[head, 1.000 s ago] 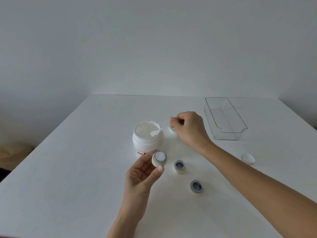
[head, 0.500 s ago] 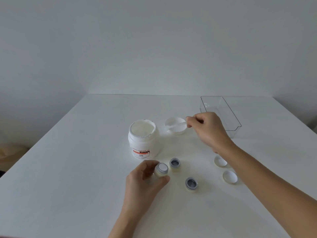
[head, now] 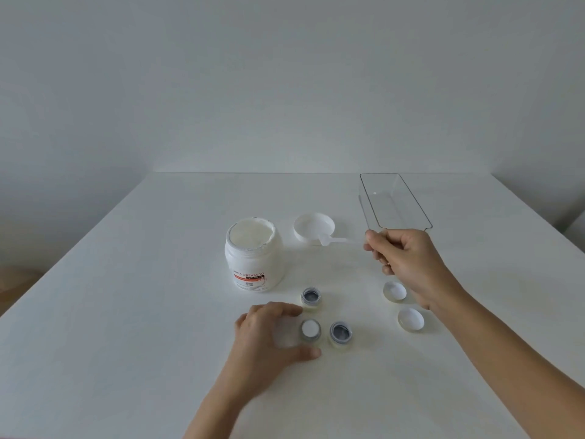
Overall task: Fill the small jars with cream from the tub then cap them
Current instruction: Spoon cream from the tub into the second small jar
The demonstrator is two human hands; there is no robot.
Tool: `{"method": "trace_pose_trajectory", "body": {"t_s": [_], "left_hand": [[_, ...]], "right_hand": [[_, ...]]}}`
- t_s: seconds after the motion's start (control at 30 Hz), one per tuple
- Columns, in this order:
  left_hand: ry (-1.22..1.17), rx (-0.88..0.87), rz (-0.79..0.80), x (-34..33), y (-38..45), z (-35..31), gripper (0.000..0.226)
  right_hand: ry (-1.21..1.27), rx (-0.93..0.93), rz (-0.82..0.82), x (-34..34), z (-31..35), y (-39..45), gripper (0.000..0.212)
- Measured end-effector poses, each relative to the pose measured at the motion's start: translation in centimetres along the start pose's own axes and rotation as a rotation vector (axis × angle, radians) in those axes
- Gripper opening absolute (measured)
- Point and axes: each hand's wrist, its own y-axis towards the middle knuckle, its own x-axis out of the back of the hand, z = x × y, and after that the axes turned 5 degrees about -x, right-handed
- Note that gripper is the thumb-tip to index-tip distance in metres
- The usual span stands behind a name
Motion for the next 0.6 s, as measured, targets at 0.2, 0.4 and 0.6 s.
{"method": "trace_pose_trajectory", "body": {"t_s": [0.2, 0.4, 0.6], "left_hand": [[0.12, -0.142, 0.098, 1.9, 2.9, 0.9, 0.04], [0.137, -0.277, 0.146, 0.4, 5.1, -0.1, 0.043], [0.104, -0.298, 0.132, 0.3, 5.3, 0.0, 0.032]], "right_hand": [[0.06, 0.029, 0.032, 0.5, 0.2, -0.6, 0.023], [-0.068, 0.16, 0.059, 0.3, 1.1, -0.9, 0.015], [-0.201, 0.325, 0.075, -1.0, 3.3, -0.1, 0.01]]}}
